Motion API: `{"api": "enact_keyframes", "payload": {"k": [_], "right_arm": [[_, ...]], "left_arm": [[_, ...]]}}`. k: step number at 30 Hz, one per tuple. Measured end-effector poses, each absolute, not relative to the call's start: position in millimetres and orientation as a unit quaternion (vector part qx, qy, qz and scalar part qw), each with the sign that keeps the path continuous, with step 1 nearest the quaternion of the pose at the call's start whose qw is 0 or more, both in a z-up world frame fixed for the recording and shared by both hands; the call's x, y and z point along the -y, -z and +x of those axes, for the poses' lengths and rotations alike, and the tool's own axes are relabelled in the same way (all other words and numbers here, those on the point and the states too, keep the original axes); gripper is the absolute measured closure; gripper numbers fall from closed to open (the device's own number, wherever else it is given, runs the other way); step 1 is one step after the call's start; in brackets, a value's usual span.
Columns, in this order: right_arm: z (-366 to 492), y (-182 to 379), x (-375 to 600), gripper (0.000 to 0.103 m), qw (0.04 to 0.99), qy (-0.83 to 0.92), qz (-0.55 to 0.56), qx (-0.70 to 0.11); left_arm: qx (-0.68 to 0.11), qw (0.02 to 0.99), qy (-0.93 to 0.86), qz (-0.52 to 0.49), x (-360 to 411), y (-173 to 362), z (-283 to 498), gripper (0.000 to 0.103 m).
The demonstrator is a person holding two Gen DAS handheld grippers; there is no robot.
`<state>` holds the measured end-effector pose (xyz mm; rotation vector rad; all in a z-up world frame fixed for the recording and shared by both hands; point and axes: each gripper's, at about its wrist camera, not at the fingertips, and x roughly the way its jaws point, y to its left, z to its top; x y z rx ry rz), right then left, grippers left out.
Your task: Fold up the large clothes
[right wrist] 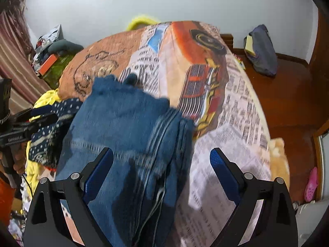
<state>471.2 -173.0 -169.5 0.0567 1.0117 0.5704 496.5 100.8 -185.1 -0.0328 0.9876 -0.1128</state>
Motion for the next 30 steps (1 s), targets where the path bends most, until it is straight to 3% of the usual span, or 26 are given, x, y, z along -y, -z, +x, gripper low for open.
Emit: {"api": "enact_keyframes", "payload": {"k": [13,30], "right_arm": [[479.6,224.3,176.5,0.009,0.790,-0.284,0.089,-0.537],[495.4,240.7,161.2,0.001,0.736,-0.346,0.132,-0.567]], "left_arm": [[-0.525,0.826,0.116,-0.168,-97.2,256.5,491.3,0.019],[-0.543,0.802,0.150,-0.200,-78.7,282.9,535.6,0.005]]}}
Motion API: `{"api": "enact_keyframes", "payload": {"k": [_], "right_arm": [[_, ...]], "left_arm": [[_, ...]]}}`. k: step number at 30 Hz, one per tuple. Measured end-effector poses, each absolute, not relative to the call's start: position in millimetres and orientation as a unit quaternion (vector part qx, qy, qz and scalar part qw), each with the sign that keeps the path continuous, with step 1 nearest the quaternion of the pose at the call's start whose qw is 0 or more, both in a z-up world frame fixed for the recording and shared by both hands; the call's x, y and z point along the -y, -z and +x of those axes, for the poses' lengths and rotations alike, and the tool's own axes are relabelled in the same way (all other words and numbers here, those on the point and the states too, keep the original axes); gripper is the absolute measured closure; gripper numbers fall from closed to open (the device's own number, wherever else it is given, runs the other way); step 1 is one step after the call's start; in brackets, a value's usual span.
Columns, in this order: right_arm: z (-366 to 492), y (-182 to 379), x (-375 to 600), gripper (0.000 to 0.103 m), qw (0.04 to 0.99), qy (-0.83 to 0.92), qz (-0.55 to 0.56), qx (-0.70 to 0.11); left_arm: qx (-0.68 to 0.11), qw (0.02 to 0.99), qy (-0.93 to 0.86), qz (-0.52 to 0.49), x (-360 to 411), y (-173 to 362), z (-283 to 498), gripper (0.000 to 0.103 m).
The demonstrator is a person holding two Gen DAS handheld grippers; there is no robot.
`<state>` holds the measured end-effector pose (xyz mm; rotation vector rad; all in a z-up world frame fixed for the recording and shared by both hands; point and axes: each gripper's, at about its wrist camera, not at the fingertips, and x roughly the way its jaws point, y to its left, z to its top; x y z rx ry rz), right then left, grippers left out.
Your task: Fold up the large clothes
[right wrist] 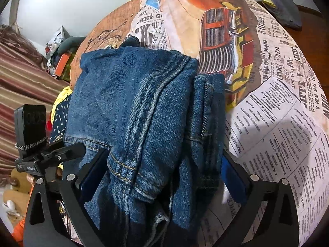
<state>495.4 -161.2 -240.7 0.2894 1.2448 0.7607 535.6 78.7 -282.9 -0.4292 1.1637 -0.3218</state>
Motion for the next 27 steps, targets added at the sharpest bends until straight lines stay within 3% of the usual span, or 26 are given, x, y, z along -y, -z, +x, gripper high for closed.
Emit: {"api": "enact_keyframes", "payload": {"k": [4,6,11,14,20,27], "right_arm": [[491.1,239.9,161.1,0.005,0.738,-0.350,0.130,-0.562],[487.8,238.9,161.8,0.012,0.737,-0.353,0.136,-0.561],[479.2,228.6,159.1,0.043,0.739,-0.361,0.131,-0.553],[471.0,217.1,153.9,0.053,0.750,-0.358,0.105,-0.546],[451.1,193.7,140.3,0.065,0.766,-0.347,0.075,-0.535],[433.1,149.4,127.7,0.066,0.782,-0.355,0.084,-0.505]], "left_arm": [[-0.538,0.799,0.157,-0.220,-77.1,287.4,543.3,0.006],[-0.534,0.797,0.159,-0.233,-82.0,289.1,543.9,0.012],[-0.518,0.806,0.165,-0.234,-88.0,280.1,534.6,0.042],[-0.510,0.816,0.168,-0.214,-82.0,267.8,526.7,0.055],[-0.485,0.846,0.172,-0.139,-62.0,226.4,495.9,0.063],[-0.446,0.869,0.176,-0.124,-79.0,171.2,457.2,0.064]]}}
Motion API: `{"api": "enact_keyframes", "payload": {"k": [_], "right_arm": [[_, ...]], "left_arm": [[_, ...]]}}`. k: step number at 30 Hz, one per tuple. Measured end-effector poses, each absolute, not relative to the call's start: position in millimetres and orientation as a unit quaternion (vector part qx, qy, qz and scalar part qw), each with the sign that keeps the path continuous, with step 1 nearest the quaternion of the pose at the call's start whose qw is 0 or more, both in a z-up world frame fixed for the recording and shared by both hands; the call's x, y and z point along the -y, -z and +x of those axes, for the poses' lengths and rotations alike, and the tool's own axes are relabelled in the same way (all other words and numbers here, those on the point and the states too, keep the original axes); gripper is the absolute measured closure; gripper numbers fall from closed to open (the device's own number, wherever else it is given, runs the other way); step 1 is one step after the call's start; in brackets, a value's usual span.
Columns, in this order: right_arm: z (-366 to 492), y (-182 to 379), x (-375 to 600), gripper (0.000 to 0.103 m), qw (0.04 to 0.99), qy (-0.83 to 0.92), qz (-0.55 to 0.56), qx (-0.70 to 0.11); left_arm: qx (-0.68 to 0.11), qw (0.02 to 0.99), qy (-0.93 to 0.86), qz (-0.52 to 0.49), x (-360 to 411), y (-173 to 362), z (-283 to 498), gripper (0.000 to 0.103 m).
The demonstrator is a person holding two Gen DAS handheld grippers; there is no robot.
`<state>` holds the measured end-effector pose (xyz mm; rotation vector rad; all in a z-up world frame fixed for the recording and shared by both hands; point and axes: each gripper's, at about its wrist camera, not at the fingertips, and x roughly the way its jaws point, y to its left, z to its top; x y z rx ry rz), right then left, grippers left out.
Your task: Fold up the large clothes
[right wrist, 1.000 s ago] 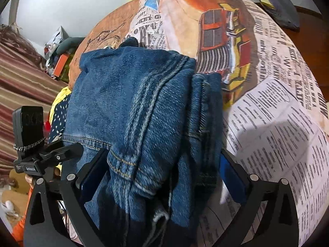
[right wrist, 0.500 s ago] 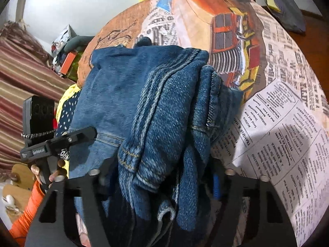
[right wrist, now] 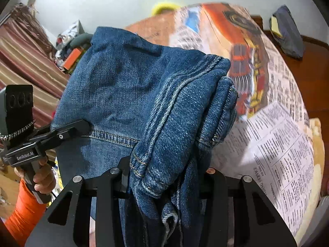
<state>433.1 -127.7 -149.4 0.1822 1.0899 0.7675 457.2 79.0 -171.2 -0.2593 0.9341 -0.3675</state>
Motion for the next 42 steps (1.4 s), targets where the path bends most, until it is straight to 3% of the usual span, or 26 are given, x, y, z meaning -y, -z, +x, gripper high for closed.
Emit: {"api": "enact_keyframes", "payload": {"k": [8,18,25,33,38,42], "right_arm": [[407.9,96.3,89.4,0.066,0.799,-0.382,0.072,-0.458],[397.4,91.0,5.5,0.066,0.787,-0.409,0.057,-0.458],[410.0,119.9,-66.4,0.066,0.764,-0.425,0.047,-0.484],[443.5,181.4,-126.6,0.066,0.736,-0.421,0.049,-0.528],[464.2,205.9,-134.9,0.059,0.718,-0.430,0.069,-0.543],[463.2,207.6,-134.5,0.055,0.722,-0.423,0.052,-0.545]], "left_arm": [[-0.396,0.894,0.164,-0.131,-124.4,110.4,410.9,0.064],[-0.379,0.901,0.134,-0.164,-218.7,93.8,381.2,0.064],[-0.397,0.890,0.100,-0.202,-296.5,119.0,387.4,0.064],[-0.436,0.869,0.062,-0.227,-358.6,182.8,404.4,0.064],[-0.429,0.865,0.051,-0.255,-382.5,217.2,412.6,0.054],[-0.434,0.839,0.075,-0.319,-396.6,234.9,416.9,0.052]]}}
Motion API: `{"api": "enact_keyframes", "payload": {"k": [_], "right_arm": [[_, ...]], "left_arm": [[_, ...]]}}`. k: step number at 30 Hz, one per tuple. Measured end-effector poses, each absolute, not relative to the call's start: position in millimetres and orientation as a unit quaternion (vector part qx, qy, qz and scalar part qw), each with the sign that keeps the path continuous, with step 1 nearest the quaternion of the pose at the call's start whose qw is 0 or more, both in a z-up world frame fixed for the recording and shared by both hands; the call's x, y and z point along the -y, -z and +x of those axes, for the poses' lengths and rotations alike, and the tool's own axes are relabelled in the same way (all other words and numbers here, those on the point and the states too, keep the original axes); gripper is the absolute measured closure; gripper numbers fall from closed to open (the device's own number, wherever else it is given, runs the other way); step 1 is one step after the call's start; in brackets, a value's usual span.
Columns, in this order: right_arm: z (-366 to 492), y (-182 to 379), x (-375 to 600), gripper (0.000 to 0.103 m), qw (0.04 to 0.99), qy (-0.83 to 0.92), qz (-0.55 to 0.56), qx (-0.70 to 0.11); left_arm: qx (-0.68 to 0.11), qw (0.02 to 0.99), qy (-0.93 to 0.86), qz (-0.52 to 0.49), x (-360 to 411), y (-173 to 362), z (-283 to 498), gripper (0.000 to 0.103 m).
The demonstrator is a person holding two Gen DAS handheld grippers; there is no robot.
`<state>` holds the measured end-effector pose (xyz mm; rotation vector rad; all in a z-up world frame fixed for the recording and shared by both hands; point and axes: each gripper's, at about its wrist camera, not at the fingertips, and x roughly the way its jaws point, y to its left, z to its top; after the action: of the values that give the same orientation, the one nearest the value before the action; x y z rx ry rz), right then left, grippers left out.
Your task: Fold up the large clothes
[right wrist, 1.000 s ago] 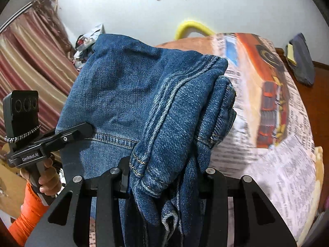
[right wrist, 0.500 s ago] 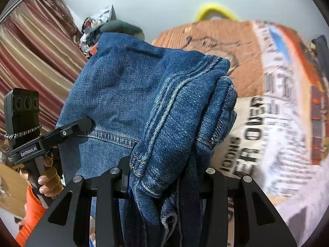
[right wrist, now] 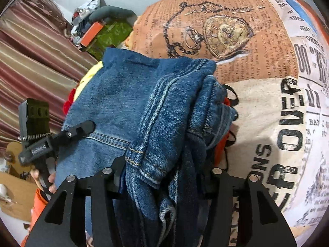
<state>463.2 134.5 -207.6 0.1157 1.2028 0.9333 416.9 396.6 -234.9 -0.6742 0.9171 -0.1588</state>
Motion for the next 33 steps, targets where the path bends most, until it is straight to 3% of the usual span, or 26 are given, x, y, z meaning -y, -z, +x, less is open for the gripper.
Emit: {"api": "enact_keyframes", "payload": {"k": [12,14,18,19,21,25,33], "right_arm": [[386.2,144.5,-112.2,0.048,0.818,-0.385,-0.075,-0.420],[375.2,139.3,-112.1,0.036,0.827,-0.385,-0.084,-0.402],[362.8,147.2,-118.6,0.031,0.829,-0.391,-0.103,-0.386],[362.8,153.9,-121.6,0.029,0.826,-0.390,-0.108,-0.393],[362.8,168.6,-121.6,0.027,0.821,-0.382,-0.119,-0.407],[362.4,195.0,-113.1,0.017,0.809,-0.384,-0.113,-0.431],[357.6,192.0,-82.8,0.016,0.801,-0.392,-0.093,-0.442]], "left_arm": [[-0.404,0.910,-0.011,-0.091,-331.8,159.7,357.5,0.045],[-0.392,0.917,-0.009,-0.074,-321.5,154.2,343.0,0.036],[-0.391,0.920,-0.035,-0.010,-303.0,162.7,329.4,0.023],[-0.397,0.916,-0.048,0.005,-299.7,167.6,327.4,0.016],[-0.416,0.906,-0.071,0.031,-296.8,186.5,327.2,0.015],[-0.428,0.901,-0.064,0.008,-307.9,201.9,319.5,0.007],[-0.430,0.901,-0.057,-0.025,-320.3,201.8,298.6,0.007]]}}
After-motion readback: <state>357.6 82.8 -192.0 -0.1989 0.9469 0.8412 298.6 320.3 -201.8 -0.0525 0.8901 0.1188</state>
